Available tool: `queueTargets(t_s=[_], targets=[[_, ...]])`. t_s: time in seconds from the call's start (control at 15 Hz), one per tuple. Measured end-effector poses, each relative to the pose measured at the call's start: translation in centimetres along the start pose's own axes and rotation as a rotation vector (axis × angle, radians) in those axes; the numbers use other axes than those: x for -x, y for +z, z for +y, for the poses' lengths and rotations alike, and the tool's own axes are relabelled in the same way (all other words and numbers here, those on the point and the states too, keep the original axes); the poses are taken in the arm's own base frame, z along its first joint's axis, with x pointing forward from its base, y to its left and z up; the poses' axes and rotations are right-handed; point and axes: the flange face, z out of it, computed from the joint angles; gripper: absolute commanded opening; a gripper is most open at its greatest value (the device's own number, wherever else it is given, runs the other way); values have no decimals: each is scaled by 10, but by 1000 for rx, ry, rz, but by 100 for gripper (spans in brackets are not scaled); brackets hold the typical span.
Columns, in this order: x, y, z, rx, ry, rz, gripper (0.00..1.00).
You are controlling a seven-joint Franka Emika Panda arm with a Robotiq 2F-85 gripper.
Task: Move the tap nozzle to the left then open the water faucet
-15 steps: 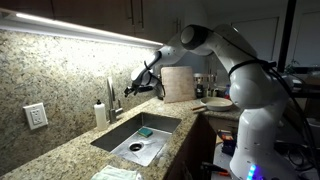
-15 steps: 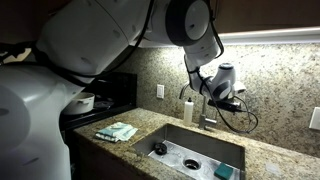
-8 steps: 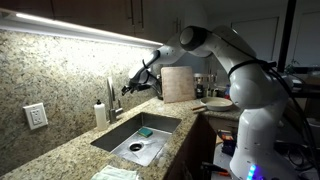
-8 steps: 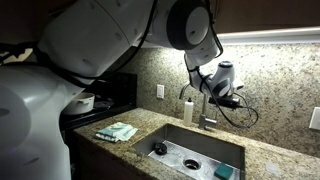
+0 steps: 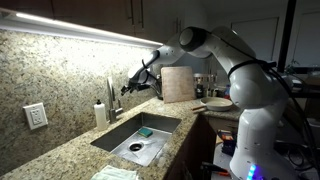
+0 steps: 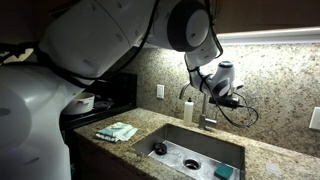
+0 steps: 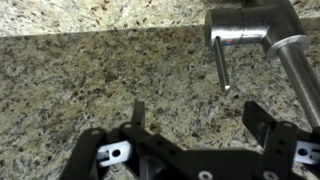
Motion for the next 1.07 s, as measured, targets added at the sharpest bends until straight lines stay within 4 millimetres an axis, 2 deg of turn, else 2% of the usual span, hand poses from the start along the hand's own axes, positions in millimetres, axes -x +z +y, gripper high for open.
queueTargets(t_s=[0.6,1.07], targets=[[2,21,-10,-29,7,7,100],[3,39,-4,-43,13,-8,100]])
